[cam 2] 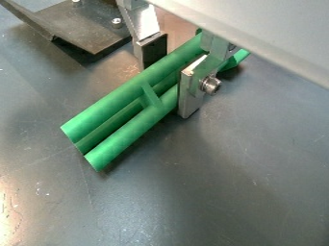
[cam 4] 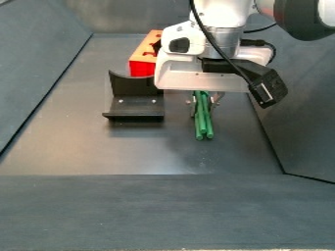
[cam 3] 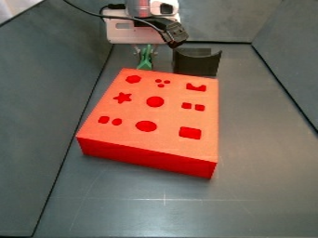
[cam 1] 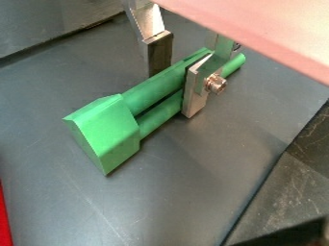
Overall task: Pick up the 3 prong object. Move up. Place the 3 prong object on the fixture. Regrasp the 3 prong object. Move to above the board. Insert the 3 prong object.
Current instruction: Pick up the 3 prong object.
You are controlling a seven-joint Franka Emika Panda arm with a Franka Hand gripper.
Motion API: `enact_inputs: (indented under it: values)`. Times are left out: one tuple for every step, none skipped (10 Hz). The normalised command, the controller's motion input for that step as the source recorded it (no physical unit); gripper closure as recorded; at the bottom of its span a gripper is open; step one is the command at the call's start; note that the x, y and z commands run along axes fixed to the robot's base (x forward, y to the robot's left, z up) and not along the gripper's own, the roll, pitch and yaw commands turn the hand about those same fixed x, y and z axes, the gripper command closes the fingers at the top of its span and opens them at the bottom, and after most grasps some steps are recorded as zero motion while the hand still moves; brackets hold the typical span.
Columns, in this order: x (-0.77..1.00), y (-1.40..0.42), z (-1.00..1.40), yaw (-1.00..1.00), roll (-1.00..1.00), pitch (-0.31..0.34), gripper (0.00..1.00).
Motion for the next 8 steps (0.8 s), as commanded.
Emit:
enact_inputs:
  values:
    - [0.00, 0.00, 0.00, 0.00, 0.00, 0.000, 1.00]
    - [0.00, 0.00, 0.00, 0.00, 0.00, 0.000, 1.00]
    - [0.00, 0.00, 0.00, 0.00, 0.00, 0.000, 1.00]
    - [0.00, 0.00, 0.00, 0.00, 0.00, 0.000, 1.00]
    - [0.00, 0.00, 0.00, 0.00, 0.00, 0.000, 1.00]
    - [0.00, 0.00, 0.00, 0.00, 0.00, 0.000, 1.00]
    - [0.00, 0.00, 0.00, 0.00, 0.00, 0.000, 1.00]
    - [0.00, 0.00, 0.00, 0.00, 0.00, 0.000, 1.00]
